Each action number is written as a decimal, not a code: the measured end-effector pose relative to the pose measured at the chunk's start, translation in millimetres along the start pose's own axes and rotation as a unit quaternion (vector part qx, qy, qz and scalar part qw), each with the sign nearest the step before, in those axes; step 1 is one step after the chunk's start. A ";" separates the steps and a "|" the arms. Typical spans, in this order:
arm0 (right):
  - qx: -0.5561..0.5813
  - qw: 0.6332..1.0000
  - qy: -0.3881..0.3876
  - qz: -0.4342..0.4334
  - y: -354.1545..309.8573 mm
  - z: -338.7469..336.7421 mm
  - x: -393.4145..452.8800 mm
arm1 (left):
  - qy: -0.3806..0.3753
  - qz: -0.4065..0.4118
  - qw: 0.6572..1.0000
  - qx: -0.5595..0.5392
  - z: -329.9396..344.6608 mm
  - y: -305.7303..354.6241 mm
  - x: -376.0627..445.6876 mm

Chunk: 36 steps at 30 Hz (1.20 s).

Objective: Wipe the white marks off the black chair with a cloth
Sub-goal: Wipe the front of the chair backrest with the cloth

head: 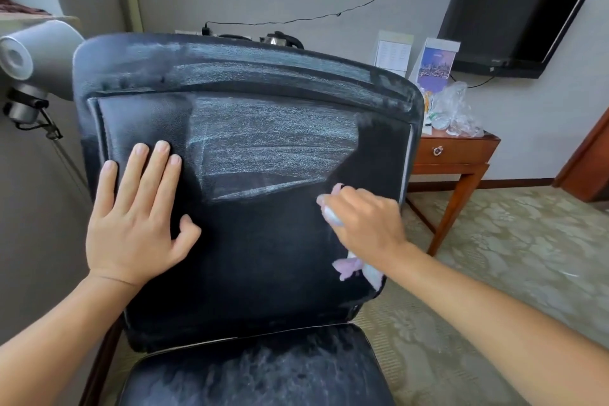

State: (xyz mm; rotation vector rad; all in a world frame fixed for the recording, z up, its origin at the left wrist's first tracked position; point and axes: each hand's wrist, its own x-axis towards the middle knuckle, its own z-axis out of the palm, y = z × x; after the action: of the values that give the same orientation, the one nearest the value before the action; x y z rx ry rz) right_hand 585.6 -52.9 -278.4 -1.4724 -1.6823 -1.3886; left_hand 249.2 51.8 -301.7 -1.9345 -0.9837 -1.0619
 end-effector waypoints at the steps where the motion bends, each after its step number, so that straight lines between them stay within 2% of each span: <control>1: -0.008 1.000 0.003 0.004 7.5 -1.7 5.3 | 0.000 0.000 1.000 0.000 -0.2 0.3 0.2; 5: -0.056 0.980 0.061 0.182 47.9 -11.4 50.9 | 0.002 -0.002 1.000 0.010 -0.6 1.2 1.4; 7: -0.036 0.975 0.070 0.209 40.2 -6.2 49.7 | -0.003 -0.002 1.000 0.014 -0.3 1.3 1.5; 8: -0.033 0.980 0.071 0.185 29.0 -2.1 41.5 | -0.005 -0.001 1.000 0.016 -0.2 1.3 1.7; 10: -0.017 0.995 0.052 0.078 6.1 3.4 20.3 | -0.007 0.004 1.000 0.025 -0.2 1.1 2.0; 12: -0.003 1.000 0.027 0.014 9.3 -0.5 18.2 | -0.008 0.007 0.999 0.034 -0.1 1.4 2.1; 13: -0.021 0.999 0.038 0.029 20.4 -2.9 26.4 | -0.009 0.006 0.999 0.038 0.1 1.7 2.2; 15: -0.061 0.986 0.064 0.138 45.8 -8.3 52.8 | -0.010 0.004 0.999 0.043 0.6 1.5 2.3; 17: -0.047 0.968 0.057 0.242 56.0 -8.9 70.2 | -0.013 0.002 0.999 0.048 1.2 2.1 2.1; 18: -0.043 0.966 0.057 0.249 51.9 -5.5 69.1 | -0.014 0.002 0.999 0.052 1.4 2.7 2.2; 19: -0.039 0.970 0.065 0.231 43.2 -1.9 63.0 | -0.015 0.003 0.998 0.057 1.3 3.0 3.0; 21: -0.013 0.991 0.059 0.123 20.1 3.2 38.7 | -0.017 0.006 0.998 0.066 0.0 3.2 4.2; 23: 0.028 1.000 0.004 0.008 6.9 3.3 12.6 | -0.023 0.009 0.997 0.072 -4.6 5.9 4.4; 24: 0.040 0.999 -0.009 -0.012 6.8 1.8 7.3 | -0.028 0.011 0.997 0.076 -8.1 7.7 5.0; 29: -0.050 0.989 0.069 0.119 27.1 -7.1 50.3 | -0.041 0.036 0.997 0.053 -19.3 9.9 29.8; 33: -0.021 0.973 0.072 0.218 22.8 -5.7 68.1 | -0.036 0.043 0.998 0.034 -9.0 3.6 45.9; 34: -0.005 0.974 0.074 0.212 12.9 -1.8 61.7 | -0.032 0.039 0.998 0.029 -6.4 3.1 44.9; 36: 0.024 0.993 0.041 0.104 -8.0 6.0 37.4 | -0.023 0.036 0.999 0.018 -3.6 1.6 41.0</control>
State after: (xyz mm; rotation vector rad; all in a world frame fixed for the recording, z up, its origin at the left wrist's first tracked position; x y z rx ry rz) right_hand 568.9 -31.2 -251.0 -1.4963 -1.4551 -1.2702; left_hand 264.6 59.5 -264.2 -1.9577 -0.9438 -0.9578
